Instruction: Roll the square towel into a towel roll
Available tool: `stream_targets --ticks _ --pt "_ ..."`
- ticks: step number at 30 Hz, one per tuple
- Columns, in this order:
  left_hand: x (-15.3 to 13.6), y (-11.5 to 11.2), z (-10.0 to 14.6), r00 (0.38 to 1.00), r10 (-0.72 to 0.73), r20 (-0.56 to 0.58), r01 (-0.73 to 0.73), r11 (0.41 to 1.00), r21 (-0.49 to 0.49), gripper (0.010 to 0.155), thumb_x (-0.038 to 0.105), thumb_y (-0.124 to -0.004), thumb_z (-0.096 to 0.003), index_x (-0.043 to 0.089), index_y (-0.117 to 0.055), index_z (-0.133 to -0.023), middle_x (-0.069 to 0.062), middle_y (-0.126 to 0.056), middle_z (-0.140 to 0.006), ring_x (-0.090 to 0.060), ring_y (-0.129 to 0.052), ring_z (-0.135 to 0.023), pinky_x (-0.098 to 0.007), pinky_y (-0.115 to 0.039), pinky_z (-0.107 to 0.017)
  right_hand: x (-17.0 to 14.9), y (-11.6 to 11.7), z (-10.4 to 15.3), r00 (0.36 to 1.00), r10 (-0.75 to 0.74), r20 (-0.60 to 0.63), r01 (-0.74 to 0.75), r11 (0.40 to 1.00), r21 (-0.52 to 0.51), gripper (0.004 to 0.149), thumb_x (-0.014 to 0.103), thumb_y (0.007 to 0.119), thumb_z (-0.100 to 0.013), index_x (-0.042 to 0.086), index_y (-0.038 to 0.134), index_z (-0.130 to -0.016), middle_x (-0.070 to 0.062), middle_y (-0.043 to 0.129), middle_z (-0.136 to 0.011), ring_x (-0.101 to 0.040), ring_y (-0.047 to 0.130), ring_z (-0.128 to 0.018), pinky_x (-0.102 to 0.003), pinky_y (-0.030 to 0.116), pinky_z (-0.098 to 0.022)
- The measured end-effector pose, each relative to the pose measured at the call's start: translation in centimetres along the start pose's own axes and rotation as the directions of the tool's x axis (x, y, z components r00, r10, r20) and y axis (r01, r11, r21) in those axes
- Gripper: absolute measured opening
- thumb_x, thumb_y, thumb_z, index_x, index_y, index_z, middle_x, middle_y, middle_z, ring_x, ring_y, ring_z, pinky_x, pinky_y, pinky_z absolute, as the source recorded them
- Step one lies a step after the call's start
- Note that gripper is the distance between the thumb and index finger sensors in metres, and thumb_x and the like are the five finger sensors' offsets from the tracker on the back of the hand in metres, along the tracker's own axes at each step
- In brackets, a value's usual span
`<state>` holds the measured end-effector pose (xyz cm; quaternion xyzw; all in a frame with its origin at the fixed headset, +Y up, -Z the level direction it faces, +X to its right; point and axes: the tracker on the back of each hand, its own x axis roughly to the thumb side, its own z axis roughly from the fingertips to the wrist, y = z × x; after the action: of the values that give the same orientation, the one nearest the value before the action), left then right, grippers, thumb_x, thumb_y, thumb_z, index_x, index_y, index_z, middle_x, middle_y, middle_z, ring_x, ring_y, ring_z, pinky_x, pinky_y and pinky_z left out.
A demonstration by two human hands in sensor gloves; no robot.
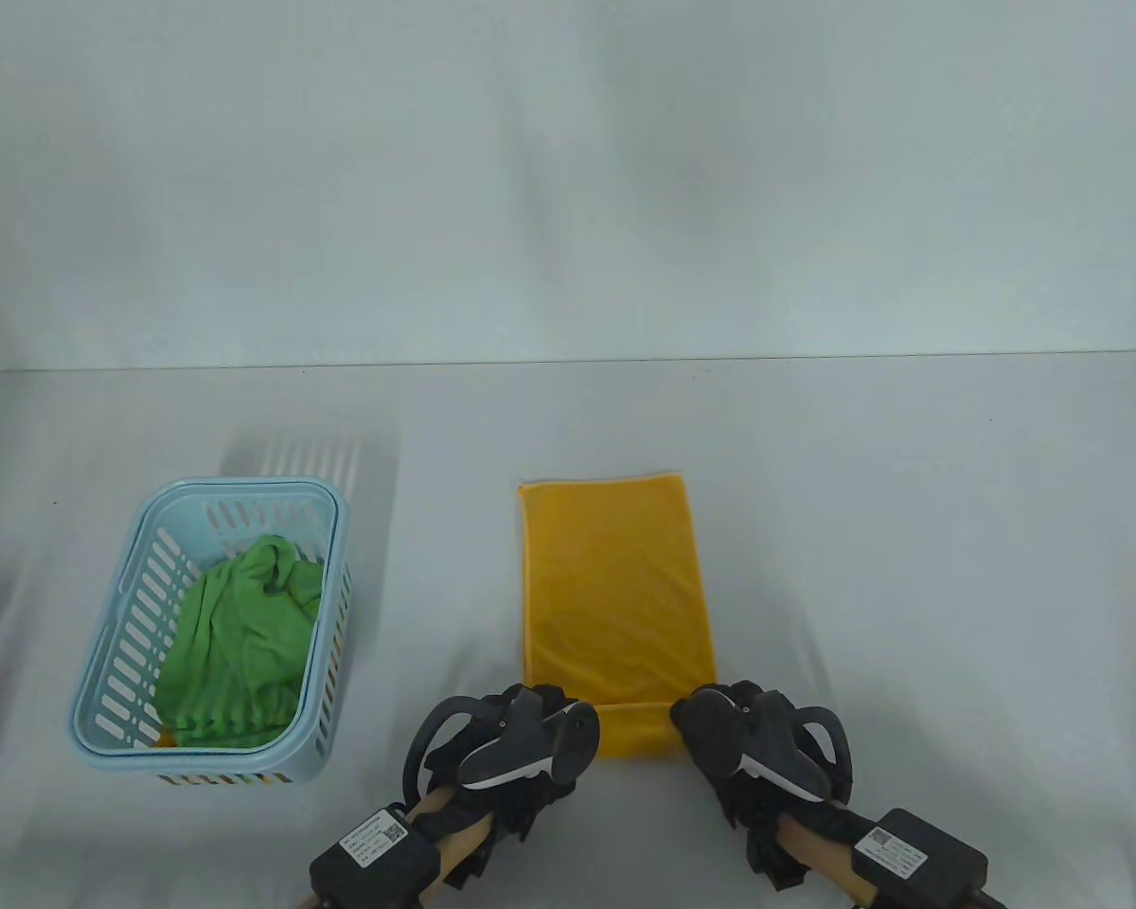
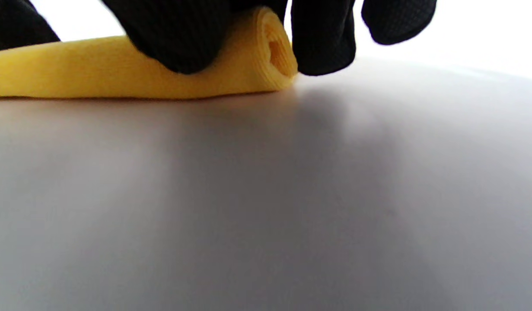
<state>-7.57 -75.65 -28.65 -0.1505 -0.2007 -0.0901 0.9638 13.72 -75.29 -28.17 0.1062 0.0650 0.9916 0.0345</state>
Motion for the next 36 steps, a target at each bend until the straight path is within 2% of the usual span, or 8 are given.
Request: stream_targets --ticks 10,14,19,26,28,31,33,36 --pt "-1.2 -0.2 -0.8 0.997 0.067 -0.048 -0.069 0.997 -0.029 0.078 0.053 -0.077 -0.0350 0.040 -0.039 -0.102 0.011 -0.046 -0.108 -0.013 -0.064 -0.094 -0.045 -0.062 -0.076 -1.8 -1.0 -1.0 0.978 -0.198 -0.063 0.199 0.980 0.021 0.045 0.040 0.078 -0.036 0.035 0.082 -0.080 0.008 0.087 -0.087 -0.026 0.088 -0.083 -0.052 0.072 -0.060" --pt "-2.3 0.8 -0.6 0.983 0.173 -0.054 -0.174 0.985 -0.015 0.063 0.046 -0.075 -0.0387 0.039 -0.057 -0.099 0.011 -0.062 -0.105 -0.015 -0.077 -0.091 -0.046 -0.067 -0.073 -2.7 -1.3 -1.4 0.953 -0.295 -0.075 0.299 0.953 0.053 0.044 0.041 0.077 -0.036 0.035 0.082 -0.080 0.007 0.089 -0.085 -0.027 0.089 -0.080 -0.052 0.072 -0.059" --pt "-3.6 1.0 -0.3 0.947 0.318 -0.054 -0.321 0.944 -0.075 0.056 0.046 -0.076 -0.0384 0.037 -0.070 -0.093 0.010 -0.073 -0.099 -0.018 -0.084 -0.085 -0.048 -0.070 -0.070 -3.2 -1.4 -1.5 0.925 -0.370 -0.091 0.380 0.913 0.147 0.044 0.043 0.076 -0.037 0.036 0.082 -0.080 0.006 0.091 -0.083 -0.027 0.088 -0.080 -0.052 0.072 -0.059" --pt "-4.4 1.0 0.1 0.910 0.414 -0.028 -0.411 0.891 -0.191 0.051 0.046 -0.078 -0.0373 0.034 -0.081 -0.087 0.007 -0.085 -0.090 -0.020 -0.095 -0.073 -0.048 -0.076 -0.064 -3.4 -1.1 -1.4 0.897 -0.433 -0.088 0.436 0.838 0.328 0.042 0.047 0.074 -0.038 0.039 0.081 -0.079 0.004 0.092 -0.080 -0.027 0.087 -0.075 -0.053 0.071 -0.059" --pt "-4.7 0.9 0.1 0.894 0.446 -0.039 -0.445 0.876 -0.188 0.051 0.045 -0.079 -0.0371 0.033 -0.081 -0.087 0.006 -0.087 -0.088 -0.020 -0.097 -0.071 -0.048 -0.077 -0.063 -3.6 -0.8 -1.5 0.882 -0.458 -0.111 0.467 0.816 0.339 0.043 0.047 0.073 -0.038 0.039 0.081 -0.080 0.004 0.092 -0.078 -0.026 0.088 -0.072 -0.052 0.071 -0.058" --pt "-5.2 0.9 -0.1 0.881 0.469 -0.066 -0.473 0.865 -0.165 0.053 0.045 -0.079 -0.0372 0.033 -0.080 -0.089 0.007 -0.092 -0.085 -0.018 -0.102 -0.067 -0.047 -0.079 -0.061 -4.1 -0.5 -1.8 0.861 -0.488 -0.140 0.506 0.804 0.313 0.045 0.049 0.071 -0.038 0.037 0.078 -0.082 0.004 0.092 -0.076 -0.026 0.088 -0.068 -0.051 0.072 -0.056" --pt "-5.4 0.9 -0.2 0.874 0.479 -0.079 -0.485 0.859 -0.163 0.053 0.045 -0.079 -0.0371 0.033 -0.080 -0.088 0.008 -0.093 -0.083 -0.017 -0.103 -0.065 -0.047 -0.080 -0.061 -4.4 -0.5 -1.8 0.852 -0.502 -0.146 0.521 0.794 0.313 0.053 0.057 0.071 -0.035 0.037 0.075 -0.085 0.004 0.091 -0.077 -0.026 0.088 -0.069 -0.050 0.072 -0.056" --pt "-5.5 0.8 -0.3 0.867 0.491 -0.092 -0.499 0.852 -0.158 0.052 0.045 -0.079 -0.0370 0.033 -0.081 -0.088 0.009 -0.093 -0.082 -0.017 -0.103 -0.064 -0.046 -0.081 -0.060 -4.5 -0.5 -1.6 0.860 -0.494 -0.132 0.504 0.779 0.372 0.067 0.059 0.079 -0.031 0.036 0.065 -0.091 0.005 0.084 -0.085 -0.026 0.083 -0.074 -0.050 0.069 -0.059"
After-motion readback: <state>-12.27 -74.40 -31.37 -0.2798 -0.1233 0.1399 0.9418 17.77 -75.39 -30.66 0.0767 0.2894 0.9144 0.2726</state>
